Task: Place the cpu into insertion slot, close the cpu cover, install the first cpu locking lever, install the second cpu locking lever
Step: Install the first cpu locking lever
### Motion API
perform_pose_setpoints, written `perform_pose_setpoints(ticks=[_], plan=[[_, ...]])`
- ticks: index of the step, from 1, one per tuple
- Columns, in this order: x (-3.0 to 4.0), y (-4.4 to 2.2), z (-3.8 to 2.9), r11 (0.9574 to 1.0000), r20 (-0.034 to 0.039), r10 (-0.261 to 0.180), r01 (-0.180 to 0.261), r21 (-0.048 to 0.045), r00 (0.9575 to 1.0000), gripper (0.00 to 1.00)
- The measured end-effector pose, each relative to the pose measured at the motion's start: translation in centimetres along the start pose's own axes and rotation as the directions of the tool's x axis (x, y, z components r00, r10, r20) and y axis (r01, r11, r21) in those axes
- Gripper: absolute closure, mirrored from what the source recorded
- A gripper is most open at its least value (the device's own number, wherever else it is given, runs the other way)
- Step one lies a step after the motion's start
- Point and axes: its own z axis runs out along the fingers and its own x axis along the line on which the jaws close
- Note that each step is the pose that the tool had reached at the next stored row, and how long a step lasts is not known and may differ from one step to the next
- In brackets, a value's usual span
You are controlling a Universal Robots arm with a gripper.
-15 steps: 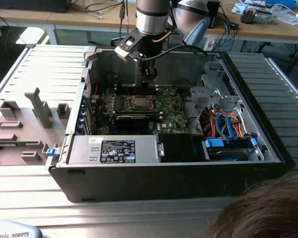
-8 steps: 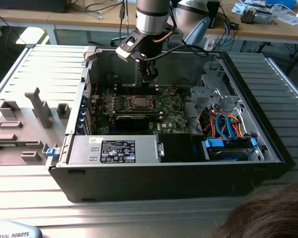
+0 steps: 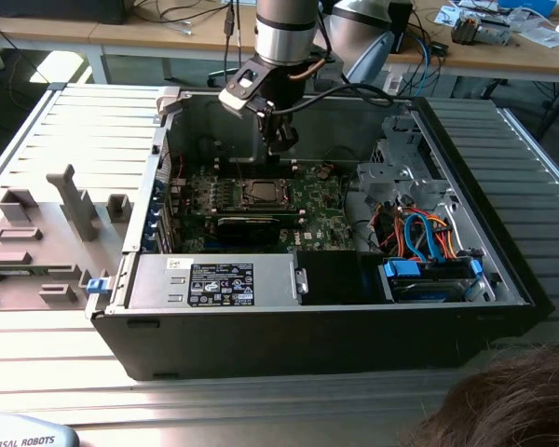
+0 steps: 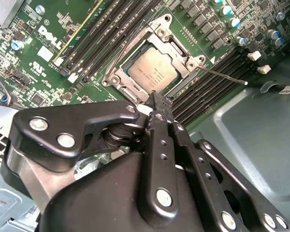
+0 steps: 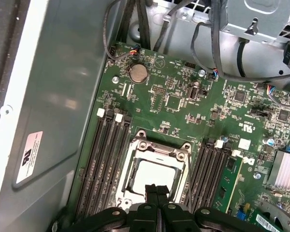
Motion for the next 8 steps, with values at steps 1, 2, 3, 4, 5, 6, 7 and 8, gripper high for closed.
perform_pose_setpoints(ticks=[1, 2, 3, 4, 5, 6, 7, 8], plan=[[0.0, 0.0, 0.0, 1.0, 0.0003, -0.007, 0.007, -0.0002, 1.0, 0.89], [0.0, 0.0, 0.0, 0.9999, 0.0005, -0.012, 0.012, -0.0003, 0.9999, 0.89], [0.0, 0.0, 0.0, 0.9999, 0.0007, -0.016, 0.016, -0.0004, 0.9999, 0.89], [0.0, 0.0, 0.0, 0.9998, 0.0008, -0.02, 0.02, -0.0005, 0.9998, 0.89], [0.0, 0.0, 0.0, 0.9997, 0.001, -0.024, 0.024, -0.0006, 0.9997, 0.89], [0.0, 0.0, 0.0, 0.9996, 0.0012, -0.028, 0.028, -0.0007, 0.9996, 0.89], [0.0, 0.0, 0.0, 0.9995, 0.0013, -0.032, 0.032, -0.0008, 0.9995, 0.89], [0.0, 0.0, 0.0, 0.9994, 0.0014, -0.036, 0.036, -0.001, 0.9994, 0.89]])
